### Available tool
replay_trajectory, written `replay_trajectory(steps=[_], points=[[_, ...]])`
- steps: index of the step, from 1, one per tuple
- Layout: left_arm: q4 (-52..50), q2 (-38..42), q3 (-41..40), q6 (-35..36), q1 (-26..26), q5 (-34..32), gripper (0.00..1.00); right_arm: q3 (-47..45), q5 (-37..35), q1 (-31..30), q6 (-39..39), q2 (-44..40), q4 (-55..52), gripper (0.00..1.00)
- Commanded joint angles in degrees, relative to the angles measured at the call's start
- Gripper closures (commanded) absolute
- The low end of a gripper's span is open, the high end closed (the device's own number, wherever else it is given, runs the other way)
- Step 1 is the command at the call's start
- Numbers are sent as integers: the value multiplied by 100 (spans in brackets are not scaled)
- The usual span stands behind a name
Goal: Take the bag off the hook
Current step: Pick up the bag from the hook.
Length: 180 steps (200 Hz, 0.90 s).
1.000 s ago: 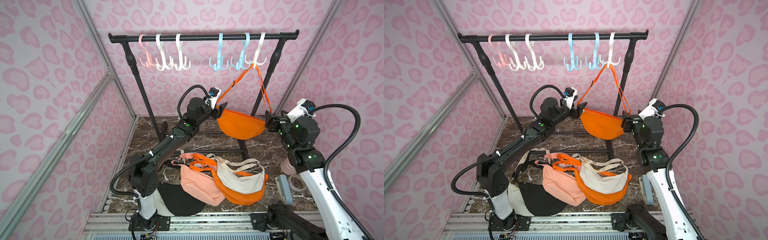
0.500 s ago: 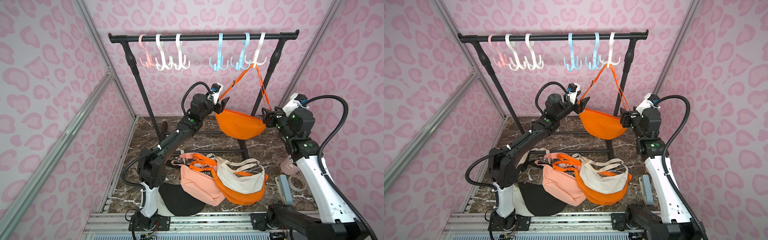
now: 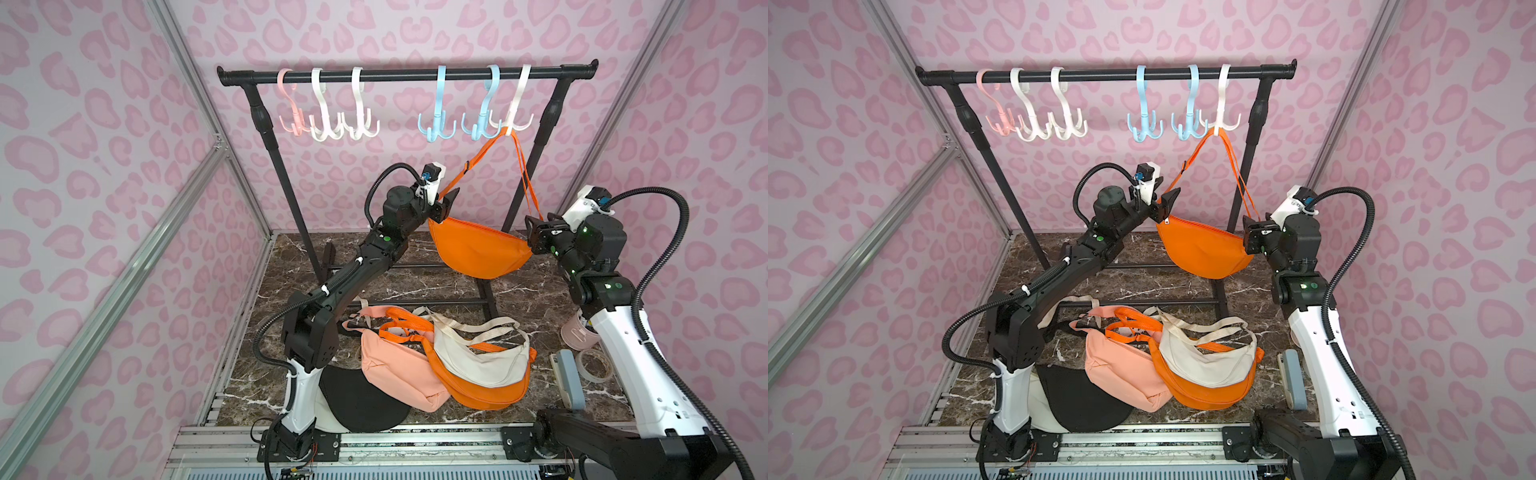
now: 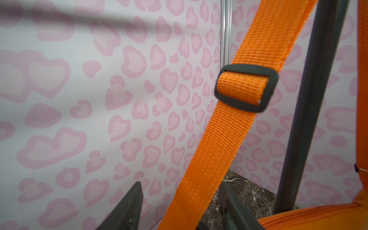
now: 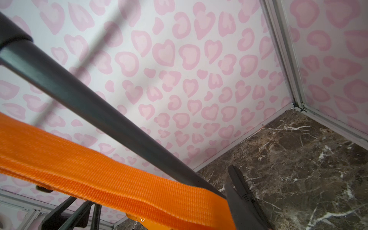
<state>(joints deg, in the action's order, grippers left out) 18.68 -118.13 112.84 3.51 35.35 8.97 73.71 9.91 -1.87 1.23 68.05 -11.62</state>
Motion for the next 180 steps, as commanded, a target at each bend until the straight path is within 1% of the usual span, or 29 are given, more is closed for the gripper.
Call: replay_trajectory(steps=[1,39,66,85,94,110,127,137,139,152,170,180], points=[[289,-76,119,132,0,-115,39,82,23,2,64,137,138,46],[163,-227,361,225,-2,-254,41,243,145,32,96,421,124,53],[-67,-384,657,243,-12,-215,43,319,203,38,114,485,98,62],[-66,-454,768,233,-20,-173,49,297,200,43,141,464,89,65],[-97,-473,832,233,-22,-143,51,276,210,46,149,447,98,68],[-106,-532,929,186,-20,-113,58,231,204,55,132,419,119,75],[-169,-600,1058,146,-20,-99,62,200,226,55,92,402,159,80],[-180,-634,1114,125,-20,-106,62,212,252,55,79,407,157,83],[-185,-644,1128,124,-20,-106,66,218,251,59,79,410,157,83],[-160,-689,1189,139,-22,-102,72,261,240,54,108,413,107,84],[-110,-752,1344,27,-22,-197,86,240,86,50,50,402,132,87],[-151,-744,1424,-87,-22,-135,94,194,55,55,-16,393,184,89]])
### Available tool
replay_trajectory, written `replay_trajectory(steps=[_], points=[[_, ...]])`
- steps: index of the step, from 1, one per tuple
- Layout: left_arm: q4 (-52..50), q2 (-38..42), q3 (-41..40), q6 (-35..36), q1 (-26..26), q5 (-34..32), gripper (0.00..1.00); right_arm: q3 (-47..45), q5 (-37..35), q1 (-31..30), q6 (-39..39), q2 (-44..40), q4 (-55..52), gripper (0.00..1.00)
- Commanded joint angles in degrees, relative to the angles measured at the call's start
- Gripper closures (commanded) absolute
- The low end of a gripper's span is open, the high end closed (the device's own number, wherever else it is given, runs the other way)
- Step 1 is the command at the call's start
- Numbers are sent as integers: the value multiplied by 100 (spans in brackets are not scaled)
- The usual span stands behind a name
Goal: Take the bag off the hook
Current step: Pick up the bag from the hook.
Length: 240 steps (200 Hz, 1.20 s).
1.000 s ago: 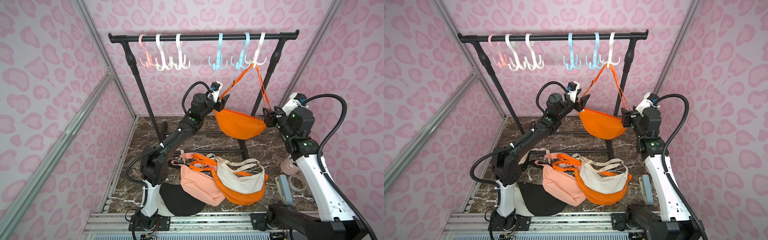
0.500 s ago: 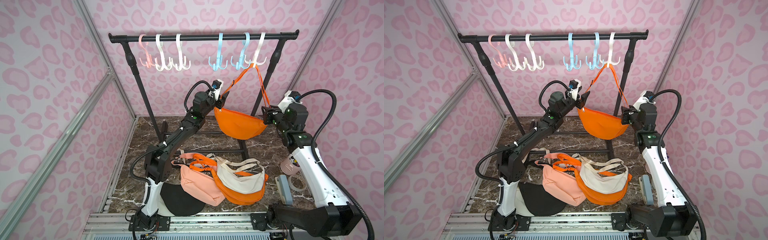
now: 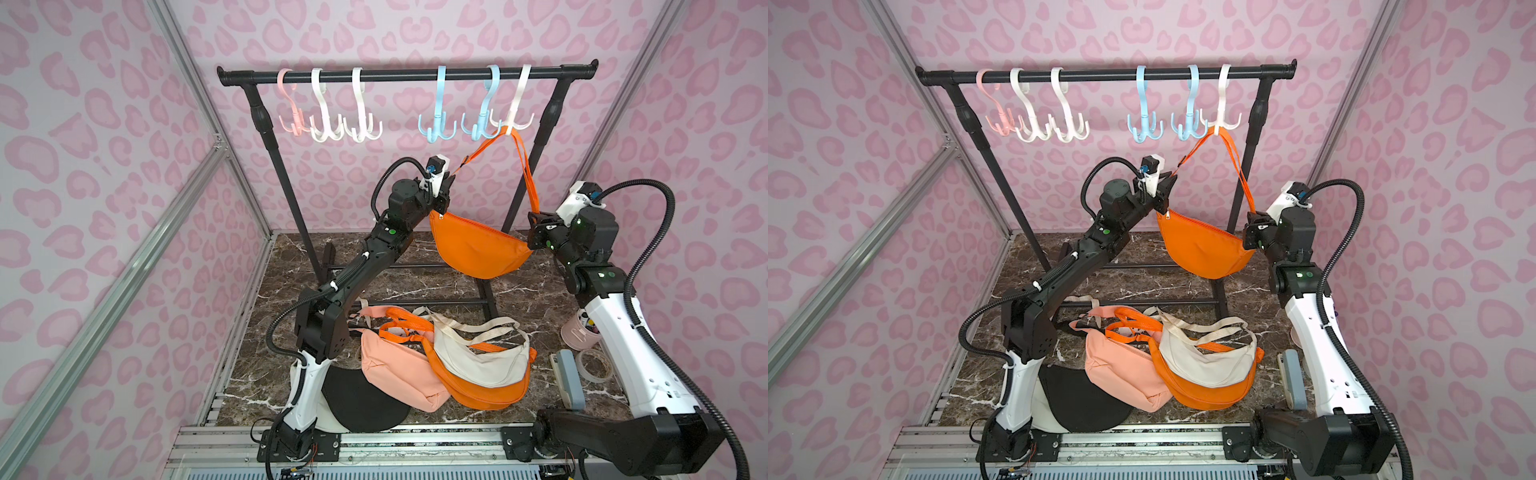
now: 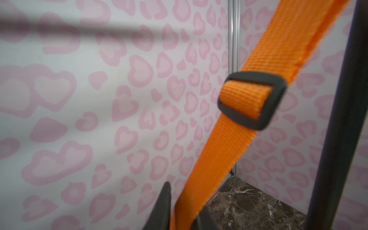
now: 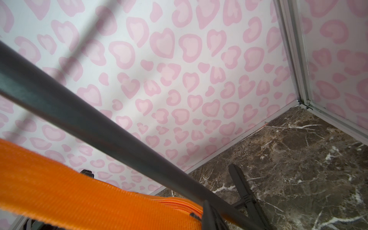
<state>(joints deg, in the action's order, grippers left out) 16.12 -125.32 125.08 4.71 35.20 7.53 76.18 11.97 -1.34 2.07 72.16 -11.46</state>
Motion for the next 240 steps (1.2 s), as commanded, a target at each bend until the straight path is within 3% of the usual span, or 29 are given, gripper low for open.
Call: replay_trajectory(steps=[1,46,104,240], points=[[99,-26,210,-221,-6,24,95,-52,-151,3,-104,-18,179,89],[-52,180,245,-759,4,358,96,14,-254,-1,-230,4,139,94],[-702,597,280,-1403,4,144,96,275,-292,-2,-660,-241,-208,96],[-1232,1571,118,-2121,13,555,97,1552,-283,3,-1174,-516,-1080,100]])
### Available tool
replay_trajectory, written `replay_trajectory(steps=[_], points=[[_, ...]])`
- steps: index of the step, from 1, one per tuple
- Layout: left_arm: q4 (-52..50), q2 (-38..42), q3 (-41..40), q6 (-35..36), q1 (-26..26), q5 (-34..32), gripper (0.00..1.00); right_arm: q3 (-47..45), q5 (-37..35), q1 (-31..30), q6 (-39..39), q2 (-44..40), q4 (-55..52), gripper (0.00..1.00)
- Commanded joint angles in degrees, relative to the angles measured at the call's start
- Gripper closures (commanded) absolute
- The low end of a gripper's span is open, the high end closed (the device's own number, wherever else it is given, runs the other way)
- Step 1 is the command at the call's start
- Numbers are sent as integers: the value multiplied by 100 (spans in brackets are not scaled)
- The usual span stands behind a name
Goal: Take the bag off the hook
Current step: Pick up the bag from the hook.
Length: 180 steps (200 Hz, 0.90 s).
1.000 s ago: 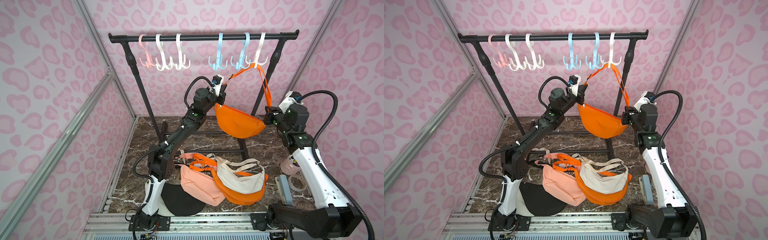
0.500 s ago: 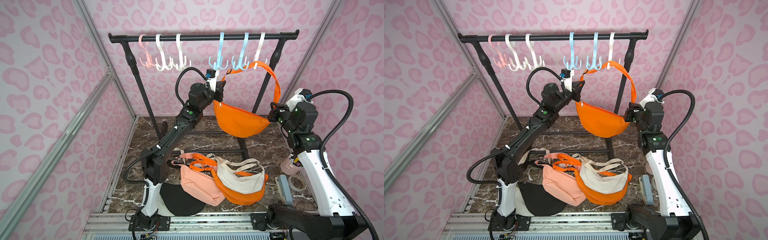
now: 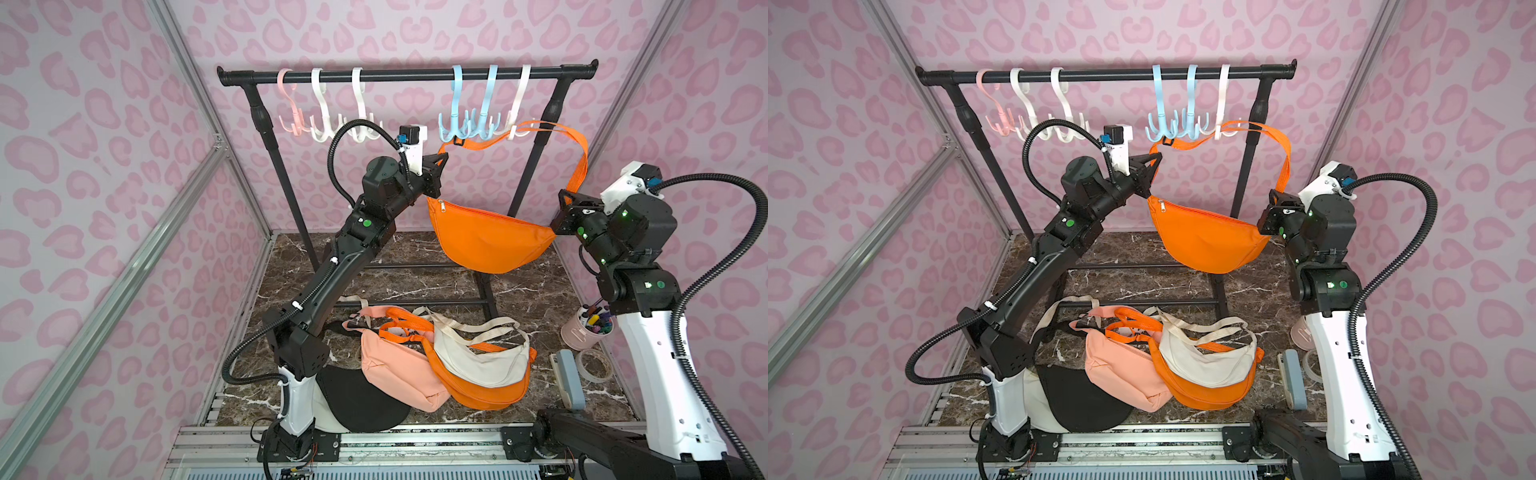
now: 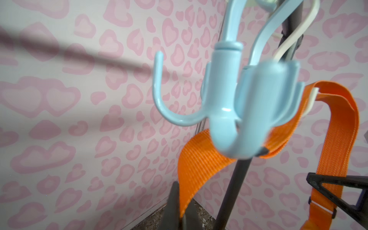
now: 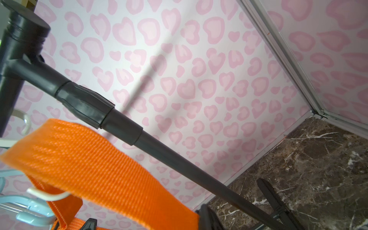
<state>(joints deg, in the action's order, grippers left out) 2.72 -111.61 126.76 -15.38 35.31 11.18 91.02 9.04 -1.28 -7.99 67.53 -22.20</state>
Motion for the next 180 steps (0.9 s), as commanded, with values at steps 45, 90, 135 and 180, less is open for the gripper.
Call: replay_trajectory(steps=[45,90,135,180], points=[[-136,517,-55,-58,-8,110,96,6,132,-4,-552,-299,169,100],[-174,847,-208,-160,-9,301,96,-50,291,-4,-843,-583,408,100],[-211,1194,-473,-274,-15,411,96,-137,461,-4,-1050,-835,569,100],[-411,1112,-313,-237,-34,126,96,134,565,-3,-1233,-718,366,100]])
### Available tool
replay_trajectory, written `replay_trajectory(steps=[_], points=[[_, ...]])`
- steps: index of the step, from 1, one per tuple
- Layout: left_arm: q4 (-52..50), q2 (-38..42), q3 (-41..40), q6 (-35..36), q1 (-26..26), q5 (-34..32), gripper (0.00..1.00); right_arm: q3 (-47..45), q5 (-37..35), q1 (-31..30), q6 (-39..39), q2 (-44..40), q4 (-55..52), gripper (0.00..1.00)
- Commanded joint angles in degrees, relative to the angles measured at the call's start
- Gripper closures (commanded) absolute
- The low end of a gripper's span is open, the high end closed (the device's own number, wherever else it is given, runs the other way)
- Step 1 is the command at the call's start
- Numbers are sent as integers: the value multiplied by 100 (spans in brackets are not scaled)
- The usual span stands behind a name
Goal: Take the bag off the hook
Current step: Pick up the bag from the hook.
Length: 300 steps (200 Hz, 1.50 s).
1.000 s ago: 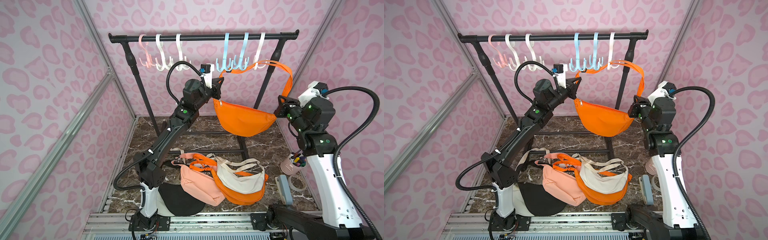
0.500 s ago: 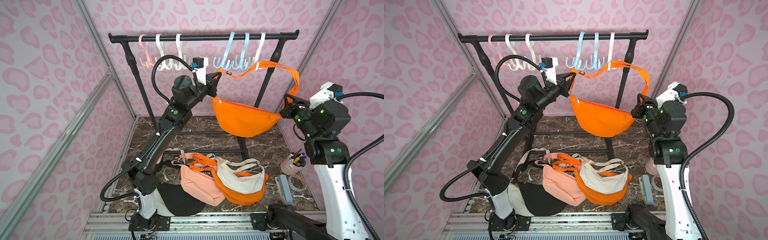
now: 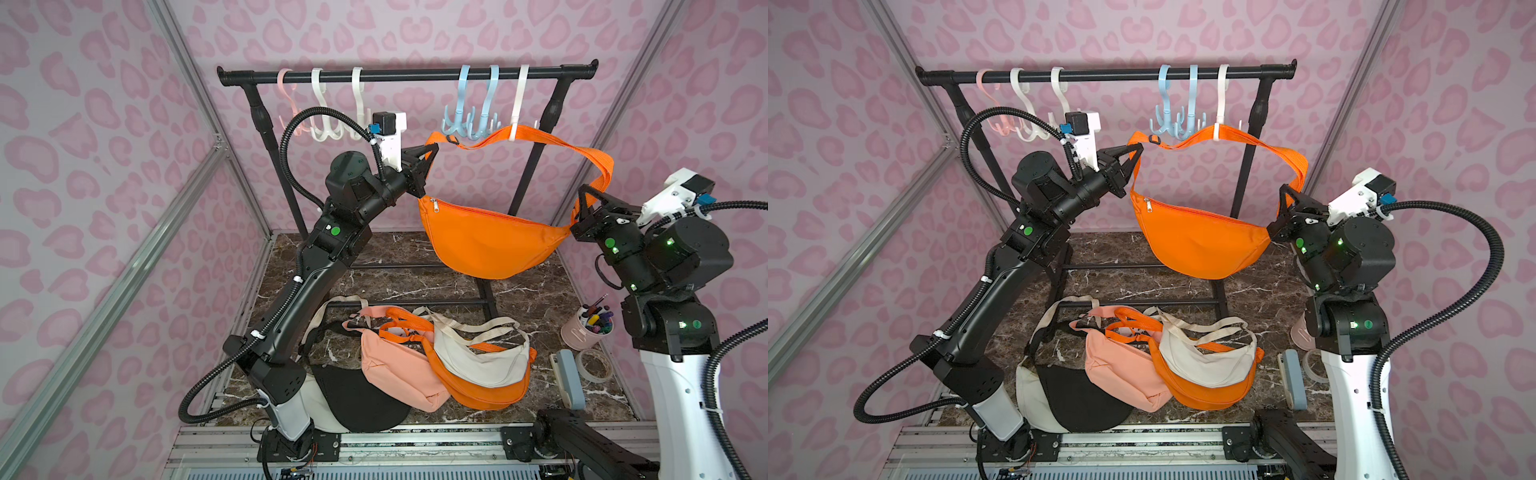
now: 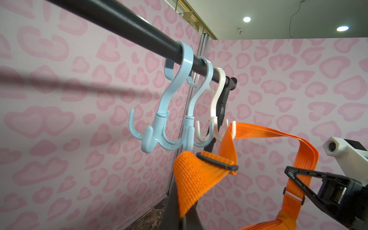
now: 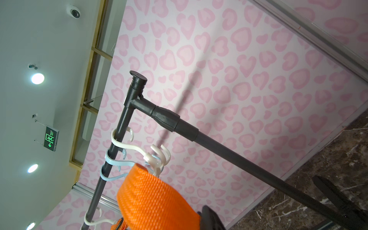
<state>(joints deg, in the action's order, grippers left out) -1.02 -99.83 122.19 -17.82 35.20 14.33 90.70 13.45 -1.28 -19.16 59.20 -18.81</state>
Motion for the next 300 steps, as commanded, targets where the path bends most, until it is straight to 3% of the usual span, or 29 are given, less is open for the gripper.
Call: replay_trajectory(steps=[1,60,105,189,265,300], points=[[-43,-73,159,7,-27,-196,96,176,123,-3,-116,125,18,100],[-448,-924,1351,-195,-40,-159,97,435,-14,-4,1,449,58,100],[-343,-1273,1977,-520,-40,-174,97,1274,42,-4,-28,1152,-228,100],[96,-1076,2035,-1109,-40,101,97,2297,544,-47,-411,1866,64,100],[-183,-656,1972,-979,-52,384,97,2374,579,-345,-202,1625,-242,100],[-304,-48,1147,-877,-46,940,97,1783,371,-547,-12,997,-589,100]])
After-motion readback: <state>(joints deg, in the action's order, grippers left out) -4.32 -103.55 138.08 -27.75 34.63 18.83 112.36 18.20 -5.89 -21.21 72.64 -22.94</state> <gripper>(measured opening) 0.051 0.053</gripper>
